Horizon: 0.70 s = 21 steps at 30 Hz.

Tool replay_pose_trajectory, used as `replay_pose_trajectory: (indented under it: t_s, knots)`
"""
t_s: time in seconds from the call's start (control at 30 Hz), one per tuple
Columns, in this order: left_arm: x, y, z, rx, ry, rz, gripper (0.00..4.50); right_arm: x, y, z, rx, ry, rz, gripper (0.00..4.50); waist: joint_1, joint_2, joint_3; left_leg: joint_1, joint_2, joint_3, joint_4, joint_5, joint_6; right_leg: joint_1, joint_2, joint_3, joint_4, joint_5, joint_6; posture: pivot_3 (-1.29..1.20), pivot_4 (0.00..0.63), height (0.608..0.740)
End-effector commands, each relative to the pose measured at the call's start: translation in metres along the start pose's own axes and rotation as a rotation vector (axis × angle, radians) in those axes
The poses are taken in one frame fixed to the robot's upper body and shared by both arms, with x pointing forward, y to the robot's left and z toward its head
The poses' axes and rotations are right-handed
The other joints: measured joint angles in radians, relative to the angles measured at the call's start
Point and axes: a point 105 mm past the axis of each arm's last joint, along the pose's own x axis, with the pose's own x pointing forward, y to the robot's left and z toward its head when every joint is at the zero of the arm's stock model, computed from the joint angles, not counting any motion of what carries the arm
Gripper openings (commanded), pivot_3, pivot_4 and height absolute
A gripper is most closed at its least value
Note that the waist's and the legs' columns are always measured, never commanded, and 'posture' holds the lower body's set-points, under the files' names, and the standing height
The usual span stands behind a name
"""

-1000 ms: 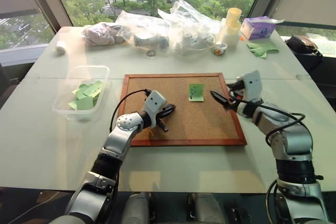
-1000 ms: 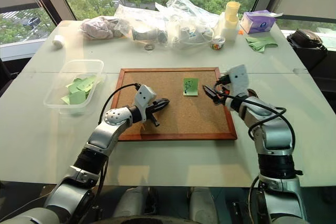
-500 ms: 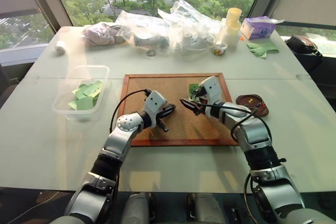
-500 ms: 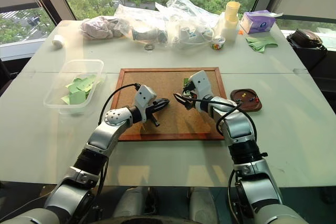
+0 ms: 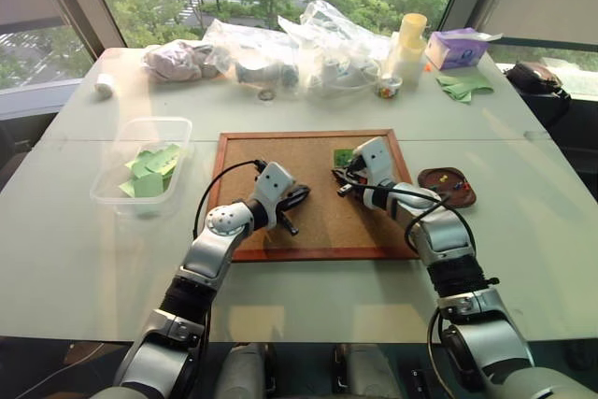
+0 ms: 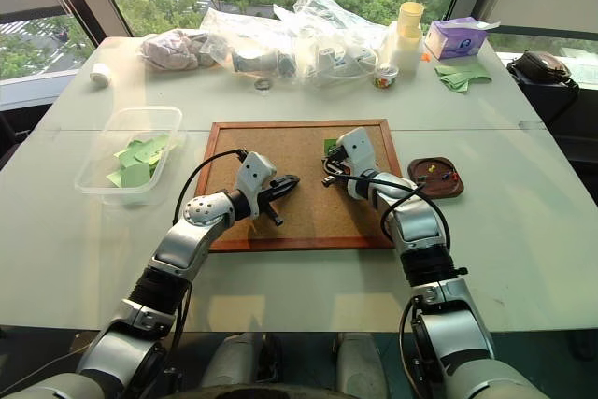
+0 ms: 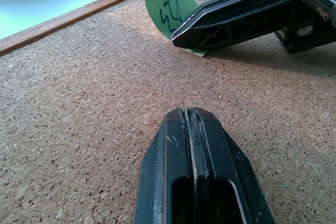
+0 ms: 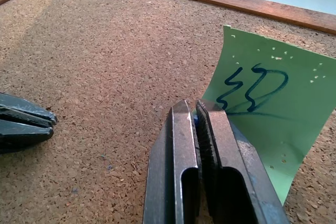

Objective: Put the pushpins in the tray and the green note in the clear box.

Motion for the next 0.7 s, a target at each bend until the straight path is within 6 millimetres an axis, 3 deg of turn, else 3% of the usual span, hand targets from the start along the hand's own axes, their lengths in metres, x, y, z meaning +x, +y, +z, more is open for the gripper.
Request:
replay_pose_trajectory:
  t_s: [0.03, 0.2, 0.47, 0.57, 0.7]
  knots:
    - [-0.006, -0.001, -0.030, -0.041, 0.105, 0.014, 0.00, -0.010, 0.002, 0.026, -0.033, -0.082, 0.009, 0.09, 0.001, 0.000, 0.000, 0.000, 0.000, 0.000, 0.000, 0.000, 0.000, 0.000, 0.000, 0.000, 0.000, 0.000, 0.000, 0.00, 0.150, 0.740]
    - [-0.005, -0.003, -0.032, -0.044, 0.113, 0.008, 0.00, -0.024, 0.015, 0.051, -0.078, -0.131, 0.069, 0.09, 0.003, 0.000, 0.000, -0.002, 0.000, 0.000, -0.001, 0.000, 0.000, -0.002, 0.000, 0.000, 0.000, 0.000, 0.000, 0.00, 0.150, 0.740]
    - [-0.002, 0.000, -0.028, -0.040, 0.105, 0.005, 0.00, -0.035, 0.034, 0.052, -0.132, -0.106, 0.141, 0.09, 0.003, 0.000, 0.000, -0.001, 0.000, 0.000, -0.001, 0.000, 0.000, -0.001, 0.000, 0.000, 0.000, 0.000, 0.000, 0.00, 0.150, 0.740]
    - [0.002, 0.008, -0.003, -0.072, 0.028, -0.002, 0.00, -0.040, 0.043, 0.052, -0.162, -0.096, 0.173, 0.09, 0.005, 0.000, 0.000, -0.001, 0.000, -0.001, -0.001, 0.000, 0.000, -0.001, 0.000, 0.000, 0.000, 0.000, 0.000, 0.00, 0.150, 0.740]
    - [0.006, 0.021, 0.037, -0.163, -0.096, -0.010, 1.53, -0.044, 0.047, 0.047, -0.206, -0.072, 0.190, 0.00, 0.005, -0.002, 0.001, -0.004, 0.000, -0.001, 0.001, 0.000, 0.001, -0.003, 0.000, 0.000, 0.000, 0.000, 0.000, 0.00, 0.150, 0.740]
